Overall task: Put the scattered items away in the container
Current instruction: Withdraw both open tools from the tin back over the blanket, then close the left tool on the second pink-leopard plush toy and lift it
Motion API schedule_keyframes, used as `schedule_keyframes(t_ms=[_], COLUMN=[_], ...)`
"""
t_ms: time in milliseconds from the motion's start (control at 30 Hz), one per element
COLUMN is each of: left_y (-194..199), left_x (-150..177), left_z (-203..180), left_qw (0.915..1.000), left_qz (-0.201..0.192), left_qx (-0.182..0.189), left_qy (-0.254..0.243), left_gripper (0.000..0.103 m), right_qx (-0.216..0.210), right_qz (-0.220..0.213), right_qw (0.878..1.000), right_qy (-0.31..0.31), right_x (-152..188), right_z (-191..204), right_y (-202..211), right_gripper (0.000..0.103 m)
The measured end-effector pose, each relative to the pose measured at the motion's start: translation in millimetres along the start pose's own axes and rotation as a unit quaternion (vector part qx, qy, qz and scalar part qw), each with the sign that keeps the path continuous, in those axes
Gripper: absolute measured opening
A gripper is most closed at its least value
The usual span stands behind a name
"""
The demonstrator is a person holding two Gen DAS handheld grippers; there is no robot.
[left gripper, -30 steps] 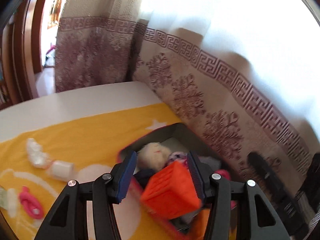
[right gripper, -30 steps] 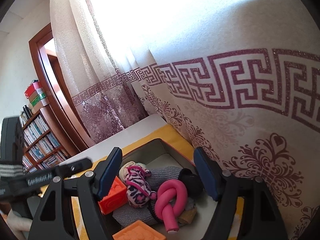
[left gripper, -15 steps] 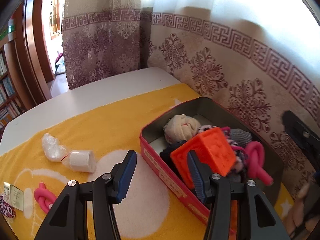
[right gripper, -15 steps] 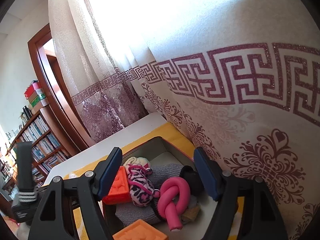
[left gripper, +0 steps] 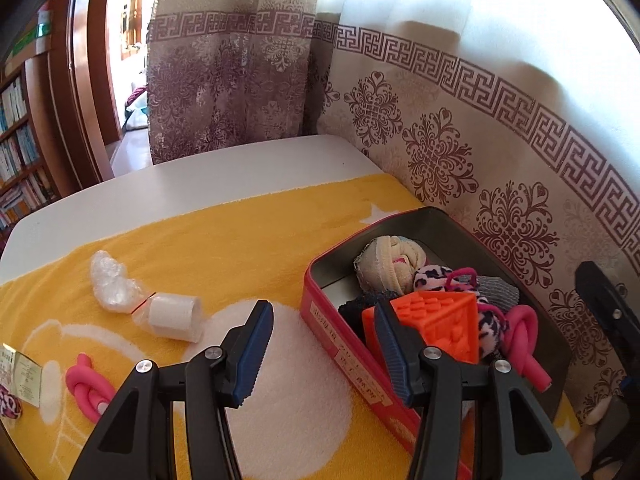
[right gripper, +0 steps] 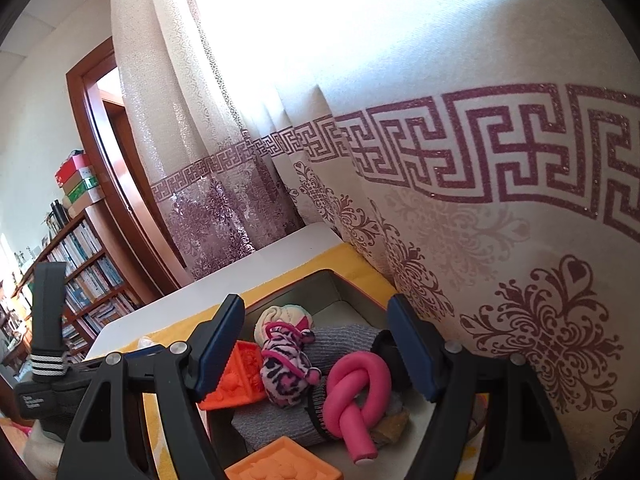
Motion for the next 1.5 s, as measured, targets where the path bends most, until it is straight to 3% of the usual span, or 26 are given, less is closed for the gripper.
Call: schedule_keyframes(t_ms=[100,200,300,567,800,1033,1500], left_y=[15.4,33.3,55.3,120.8,147.0,158.3,135.6], left_x=[5.1,9.8,15.0,31.6,48.3,59.9,70.6], left_z=[11.2,30.4,58.2,177.0,261.2,299.6,372.9], left_qw=[1.0000,0.9998,0.9990,0.9879,0.9723,0.9683,0.9589], left_qz=[-0.001,-0.007,-0.014,-0.045,-0.056,-0.048,-0.014], left_qx=[-0.004,-0.011,-0.023,-0.088,-0.115,-0.131,-0.173], left_qy=[0.005,0.018,0.037,0.119,0.196,0.208,0.224], left_gripper=[0.056,0.067,0.067,0.067,0.067,0.067,0.067], right_qx=[0.000,0.003,0.010,0.027,-0.046,-0.134,-0.180], right_qz=[0.000,0.003,-0.002,-0.007,0.031,0.080,0.138], right_qw=[1.000,1.000,0.999,0.997,0.995,0.981,0.957], right_qy=[0.012,0.028,0.052,0.077,0.080,0.116,0.182], right_x=[2.0,5.7,8.3,3.1,3.0,22.1,68.9], right_z=[5.4,10.7,17.1,26.4,78.3,159.5,246.9], right_y=[-2.5,-6.0,-6.7,-6.0,-4.5,-11.8,-25.7], right_gripper=[0.077,0.077,0.077,0.077,0.077,0.077,0.077])
Point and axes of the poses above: each gripper's, at about its wrist camera, not at the fingertips, and y roughly against the way its jaws point, z to its left, x to its underside, the point moved 9 cm from there along -y, roughly the way its jaws point, and after that the axes turned 10 degrees about y, right-handed, at the moved point
